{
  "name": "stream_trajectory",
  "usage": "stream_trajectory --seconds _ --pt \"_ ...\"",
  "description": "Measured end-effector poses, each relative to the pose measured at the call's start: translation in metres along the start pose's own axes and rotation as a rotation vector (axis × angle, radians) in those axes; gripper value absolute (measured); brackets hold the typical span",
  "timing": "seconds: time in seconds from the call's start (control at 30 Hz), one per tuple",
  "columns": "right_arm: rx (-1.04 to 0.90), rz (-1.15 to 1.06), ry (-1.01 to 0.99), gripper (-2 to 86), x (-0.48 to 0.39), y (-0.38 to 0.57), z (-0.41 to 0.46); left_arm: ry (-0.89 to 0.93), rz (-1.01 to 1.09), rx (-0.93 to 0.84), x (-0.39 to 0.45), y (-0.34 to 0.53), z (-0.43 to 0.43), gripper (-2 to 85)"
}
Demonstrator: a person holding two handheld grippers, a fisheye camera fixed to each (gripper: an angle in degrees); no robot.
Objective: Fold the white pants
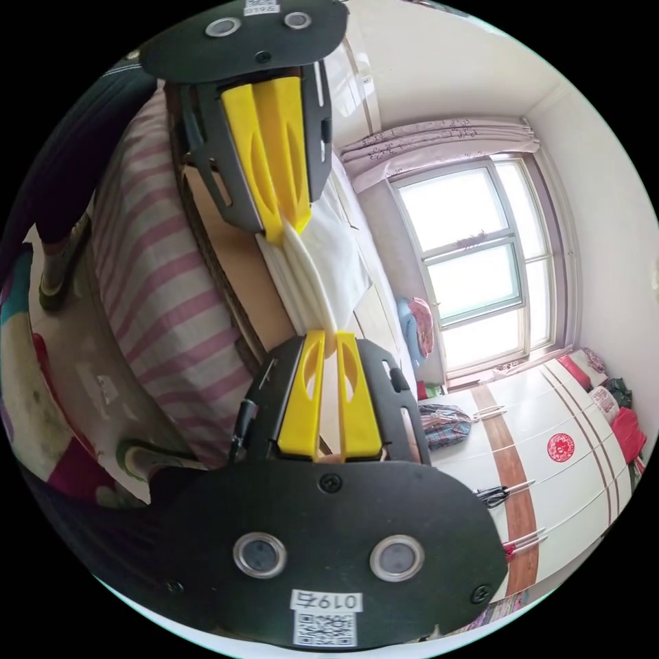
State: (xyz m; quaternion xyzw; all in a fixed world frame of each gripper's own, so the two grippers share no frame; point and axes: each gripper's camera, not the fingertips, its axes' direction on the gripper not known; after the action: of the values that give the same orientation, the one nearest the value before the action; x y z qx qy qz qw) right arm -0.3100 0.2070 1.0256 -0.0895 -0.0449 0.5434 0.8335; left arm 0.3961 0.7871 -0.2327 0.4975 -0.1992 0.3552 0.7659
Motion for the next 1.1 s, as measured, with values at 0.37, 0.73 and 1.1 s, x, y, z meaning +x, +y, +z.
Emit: stream_trajectory --seconds 0.37,0.73,1.1 --pt "-0.031 0.006 0.034 1.5 -0.013 0.006 0.041 -0.183 -0.079 -0.013 0.015 0.029 -0.034 1.1" --pt "-0.028 0.040 0.020 2.6 -0.024 0.012 0.059 -0.198 0.128 -0.160 -0.005 0.074 -0.040 1.3" --pt "-0.024 0.043 0.023 3.3 -0.052 0.011 0.052 -0.186 0.172 -0.214 -0.011 0.071 -0.037 1.9"
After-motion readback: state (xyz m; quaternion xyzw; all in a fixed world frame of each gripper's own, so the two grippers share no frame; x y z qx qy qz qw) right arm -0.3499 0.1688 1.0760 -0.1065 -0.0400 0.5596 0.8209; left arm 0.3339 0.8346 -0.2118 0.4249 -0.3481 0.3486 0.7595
